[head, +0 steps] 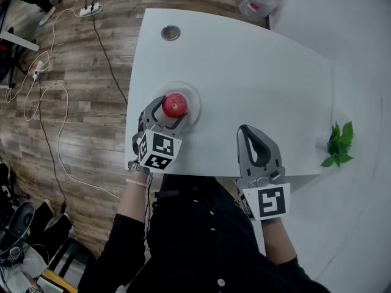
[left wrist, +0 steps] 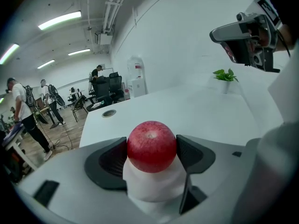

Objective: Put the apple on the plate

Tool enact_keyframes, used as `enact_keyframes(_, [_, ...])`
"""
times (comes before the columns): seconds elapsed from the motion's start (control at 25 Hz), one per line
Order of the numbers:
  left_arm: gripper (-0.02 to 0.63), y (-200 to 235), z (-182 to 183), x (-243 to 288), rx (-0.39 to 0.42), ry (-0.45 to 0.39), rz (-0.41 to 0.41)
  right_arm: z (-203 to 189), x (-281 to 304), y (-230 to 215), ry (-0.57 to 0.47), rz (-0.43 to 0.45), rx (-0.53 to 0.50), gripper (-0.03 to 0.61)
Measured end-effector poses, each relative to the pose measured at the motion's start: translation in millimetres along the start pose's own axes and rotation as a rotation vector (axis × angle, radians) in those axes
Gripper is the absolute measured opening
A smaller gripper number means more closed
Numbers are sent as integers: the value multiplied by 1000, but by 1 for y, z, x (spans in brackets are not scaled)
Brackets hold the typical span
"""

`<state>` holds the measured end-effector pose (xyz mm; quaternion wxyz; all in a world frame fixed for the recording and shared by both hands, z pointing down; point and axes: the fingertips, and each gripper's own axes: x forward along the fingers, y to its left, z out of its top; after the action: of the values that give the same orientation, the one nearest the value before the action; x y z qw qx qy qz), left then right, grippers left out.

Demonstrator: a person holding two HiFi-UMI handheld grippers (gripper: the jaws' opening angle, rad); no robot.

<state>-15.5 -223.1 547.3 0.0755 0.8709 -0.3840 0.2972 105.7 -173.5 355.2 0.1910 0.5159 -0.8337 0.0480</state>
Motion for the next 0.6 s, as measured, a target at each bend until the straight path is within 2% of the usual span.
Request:
enact_keyframes(0.28, [342,3,1,0,-38,-24,6,3,3,4,-4,13,1,43])
enact_keyframes(0.6, [344,6,4,-5,-135,-61,6,4,3,7,-8,23,-5,43])
